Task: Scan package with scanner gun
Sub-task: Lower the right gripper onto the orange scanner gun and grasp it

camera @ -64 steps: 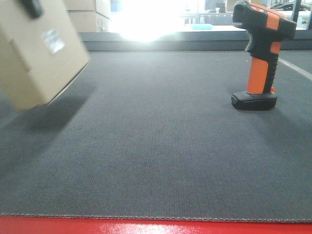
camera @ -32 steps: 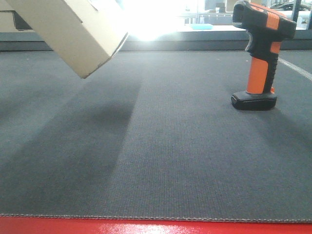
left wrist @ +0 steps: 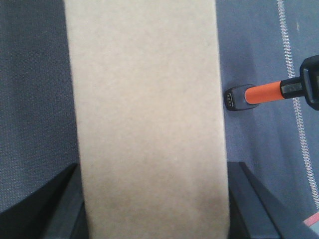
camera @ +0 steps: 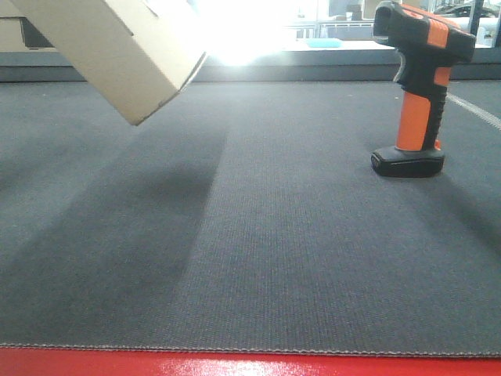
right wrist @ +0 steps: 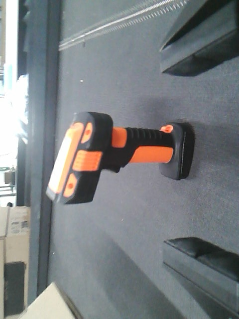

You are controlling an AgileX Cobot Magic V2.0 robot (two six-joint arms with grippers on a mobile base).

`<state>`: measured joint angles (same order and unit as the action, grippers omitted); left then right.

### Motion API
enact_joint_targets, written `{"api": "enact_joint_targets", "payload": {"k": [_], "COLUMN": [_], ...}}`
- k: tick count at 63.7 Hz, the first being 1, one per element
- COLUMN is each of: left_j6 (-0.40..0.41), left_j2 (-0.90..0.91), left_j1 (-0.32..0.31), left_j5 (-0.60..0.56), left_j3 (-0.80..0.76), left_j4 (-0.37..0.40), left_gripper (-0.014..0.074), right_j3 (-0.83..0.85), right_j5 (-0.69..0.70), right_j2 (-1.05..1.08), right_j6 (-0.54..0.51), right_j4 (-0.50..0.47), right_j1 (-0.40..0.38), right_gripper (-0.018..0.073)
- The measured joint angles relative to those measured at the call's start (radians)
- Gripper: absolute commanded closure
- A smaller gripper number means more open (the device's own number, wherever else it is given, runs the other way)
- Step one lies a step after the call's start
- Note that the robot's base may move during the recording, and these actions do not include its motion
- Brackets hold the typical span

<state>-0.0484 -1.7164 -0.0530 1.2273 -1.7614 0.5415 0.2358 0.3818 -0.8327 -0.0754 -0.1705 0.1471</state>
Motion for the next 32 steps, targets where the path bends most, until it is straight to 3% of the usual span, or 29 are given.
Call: {"api": "enact_joint_targets", "payload": {"k": [16,32], "left_j6": [-0.002,-0.002], "left_j2": [0.000,0.000], "left_j1": [0.000,0.000], "left_j5": [0.000,0.000], "left_j3": [0.000,0.000], "left_j4": [0.000,0.000], "left_gripper": [0.0707,0.0707], "right_j3": [0.056,0.181], "right_j5": [0.210,0.255], "right_j2": [-0.268,-0.474], "right_j6": [0.012,0.013], "right_j4": [-0.010,-0.094], "right_j1": [0.042,0.044], "right_gripper": [0.0000,0.0000]}}
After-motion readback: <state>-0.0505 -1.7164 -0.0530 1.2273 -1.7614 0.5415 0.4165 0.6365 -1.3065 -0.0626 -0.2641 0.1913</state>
